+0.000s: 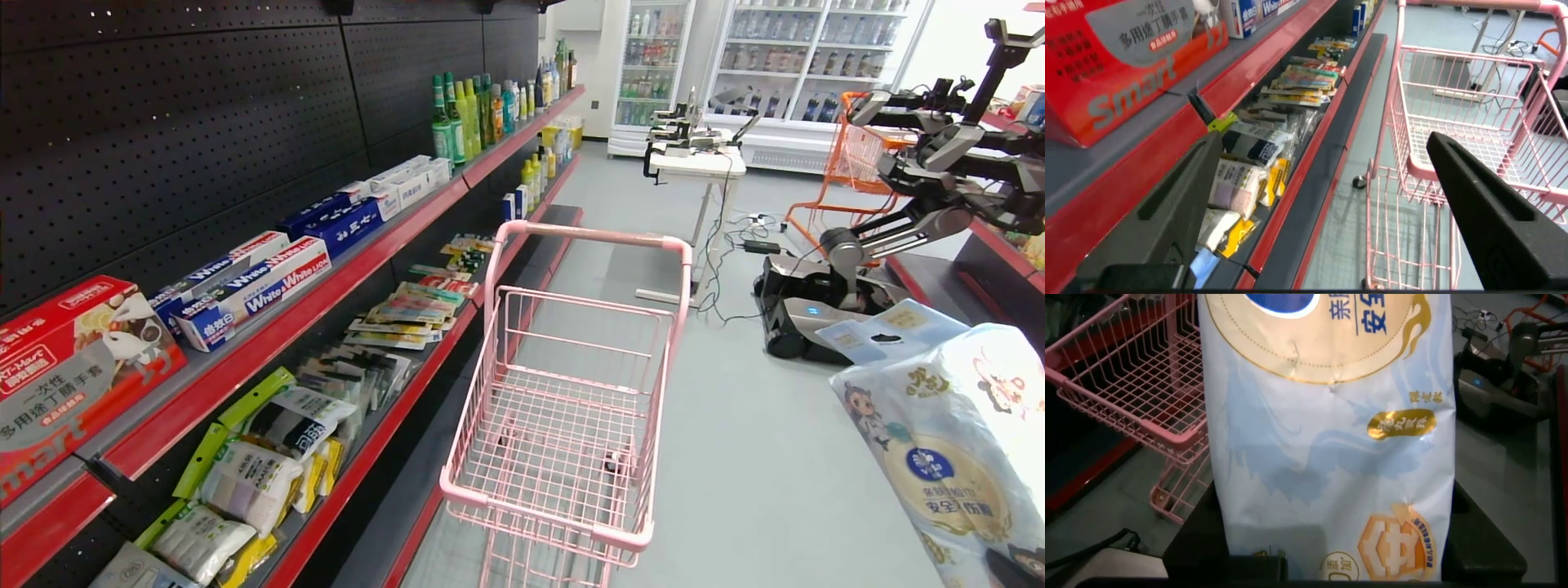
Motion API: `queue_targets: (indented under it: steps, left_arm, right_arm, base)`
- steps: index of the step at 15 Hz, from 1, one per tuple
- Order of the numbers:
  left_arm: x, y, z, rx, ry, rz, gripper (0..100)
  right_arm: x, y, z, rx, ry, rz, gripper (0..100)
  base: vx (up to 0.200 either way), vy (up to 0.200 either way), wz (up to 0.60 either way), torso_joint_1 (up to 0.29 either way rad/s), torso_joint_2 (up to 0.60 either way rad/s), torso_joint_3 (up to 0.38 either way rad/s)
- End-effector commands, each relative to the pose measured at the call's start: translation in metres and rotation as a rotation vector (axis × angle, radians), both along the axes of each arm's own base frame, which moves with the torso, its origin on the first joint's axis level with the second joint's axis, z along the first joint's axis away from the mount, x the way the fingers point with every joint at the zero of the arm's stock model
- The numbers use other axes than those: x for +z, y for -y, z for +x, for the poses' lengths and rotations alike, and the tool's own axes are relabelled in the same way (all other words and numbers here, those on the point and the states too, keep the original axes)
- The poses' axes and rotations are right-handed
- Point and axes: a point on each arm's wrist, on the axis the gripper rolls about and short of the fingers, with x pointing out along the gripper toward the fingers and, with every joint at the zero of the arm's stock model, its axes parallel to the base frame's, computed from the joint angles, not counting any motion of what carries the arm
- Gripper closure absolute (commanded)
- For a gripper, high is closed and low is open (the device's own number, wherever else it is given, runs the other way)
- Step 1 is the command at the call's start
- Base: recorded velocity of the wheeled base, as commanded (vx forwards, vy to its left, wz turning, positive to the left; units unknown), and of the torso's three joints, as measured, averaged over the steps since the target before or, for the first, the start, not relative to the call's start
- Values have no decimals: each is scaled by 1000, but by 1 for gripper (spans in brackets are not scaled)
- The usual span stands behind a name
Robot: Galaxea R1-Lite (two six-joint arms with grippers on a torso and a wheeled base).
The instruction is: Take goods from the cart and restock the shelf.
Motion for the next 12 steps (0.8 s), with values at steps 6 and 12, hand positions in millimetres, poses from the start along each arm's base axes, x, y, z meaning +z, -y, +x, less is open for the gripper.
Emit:
queue_targets:
  steps: [6,12]
  left_arm:
    - [0,0,0,0,0,0,0]
    - [0,0,0,0,0,1,0]
  right_arm:
    - [-3,0,1,1,-19,-7,100]
    - [-1,0,4,9,-31,-23,100]
  base:
    - [0,0,0,174,-366,-196]
    - [0,0,0,163,-345,-182]
